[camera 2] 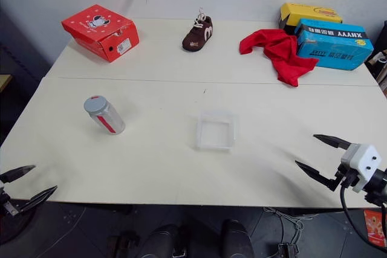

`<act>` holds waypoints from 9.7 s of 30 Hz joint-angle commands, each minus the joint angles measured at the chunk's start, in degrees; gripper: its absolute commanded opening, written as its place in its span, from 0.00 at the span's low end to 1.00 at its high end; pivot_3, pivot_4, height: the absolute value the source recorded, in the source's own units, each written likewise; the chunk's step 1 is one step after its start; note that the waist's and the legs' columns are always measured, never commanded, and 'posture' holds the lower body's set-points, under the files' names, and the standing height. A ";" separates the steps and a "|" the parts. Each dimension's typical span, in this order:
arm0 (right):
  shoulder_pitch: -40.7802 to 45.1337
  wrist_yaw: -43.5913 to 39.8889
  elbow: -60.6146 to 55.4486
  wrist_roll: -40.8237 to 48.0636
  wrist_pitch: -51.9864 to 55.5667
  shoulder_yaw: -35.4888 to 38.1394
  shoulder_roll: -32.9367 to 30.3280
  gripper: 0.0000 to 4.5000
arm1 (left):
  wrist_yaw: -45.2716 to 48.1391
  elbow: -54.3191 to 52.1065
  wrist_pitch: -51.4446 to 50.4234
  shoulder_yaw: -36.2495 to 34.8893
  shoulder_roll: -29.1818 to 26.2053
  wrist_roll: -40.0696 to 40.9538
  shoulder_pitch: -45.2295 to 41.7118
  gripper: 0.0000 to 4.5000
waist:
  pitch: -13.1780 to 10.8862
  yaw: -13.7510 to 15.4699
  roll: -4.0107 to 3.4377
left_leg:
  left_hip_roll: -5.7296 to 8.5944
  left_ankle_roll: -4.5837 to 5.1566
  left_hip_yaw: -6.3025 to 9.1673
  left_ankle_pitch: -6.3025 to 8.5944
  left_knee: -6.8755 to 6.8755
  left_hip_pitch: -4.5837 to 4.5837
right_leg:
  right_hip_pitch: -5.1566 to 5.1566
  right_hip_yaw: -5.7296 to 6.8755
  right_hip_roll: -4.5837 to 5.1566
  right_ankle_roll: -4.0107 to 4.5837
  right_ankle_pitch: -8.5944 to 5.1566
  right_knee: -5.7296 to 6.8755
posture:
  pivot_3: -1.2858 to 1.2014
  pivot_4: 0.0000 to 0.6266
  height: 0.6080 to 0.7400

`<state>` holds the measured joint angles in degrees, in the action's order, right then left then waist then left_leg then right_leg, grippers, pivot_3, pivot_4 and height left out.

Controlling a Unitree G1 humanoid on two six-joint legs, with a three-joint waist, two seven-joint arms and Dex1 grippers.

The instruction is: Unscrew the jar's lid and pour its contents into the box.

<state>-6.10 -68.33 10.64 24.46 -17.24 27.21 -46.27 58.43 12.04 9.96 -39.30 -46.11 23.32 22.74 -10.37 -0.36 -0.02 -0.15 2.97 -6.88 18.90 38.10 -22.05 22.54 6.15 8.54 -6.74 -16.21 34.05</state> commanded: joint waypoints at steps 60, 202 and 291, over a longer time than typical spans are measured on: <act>-0.89 -8.13 -6.43 13.05 -5.93 -6.05 15.96 1.00 | -55.31 -32.18 -19.09 20.62 34.25 -13.14 -23.02 0.99 | 0.32 0.55 0.27 | 0.02 -0.07 -0.13 -0.24 0.11 0.42 | -0.20 -0.12 -0.02 0.11 -0.06 0.60 | 0.52 0.24 1.00; 44.81 21.57 -37.33 15.88 55.64 -30.44 14.71 1.00 | -0.41 -22.90 -31.74 49.22 23.74 3.75 -55.09 0.52 | 0.09 0.36 0.21 | 0.34 0.48 0.59 -0.76 0.35 -0.45 | -0.08 1.44 -0.12 0.00 0.00 0.59 | 0.52 0.24 1.00; 41.36 16.10 -33.69 17.84 55.27 -28.47 12.88 1.00 | -1.47 -23.07 -29.45 47.77 22.19 3.41 -53.11 0.52 | 0.09 0.33 0.21 | 0.36 0.48 0.64 -0.80 0.34 -0.48 | -0.09 1.49 -0.10 -0.01 0.00 0.58 | 0.52 0.24 1.00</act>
<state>35.23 -51.31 -21.94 40.58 38.74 -3.63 -33.02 57.07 -8.58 -19.99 9.16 -23.74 26.50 -30.59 -10.27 -0.03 0.19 0.21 3.45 -6.24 18.10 38.44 -22.54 22.45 7.64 8.44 -6.75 -16.21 34.63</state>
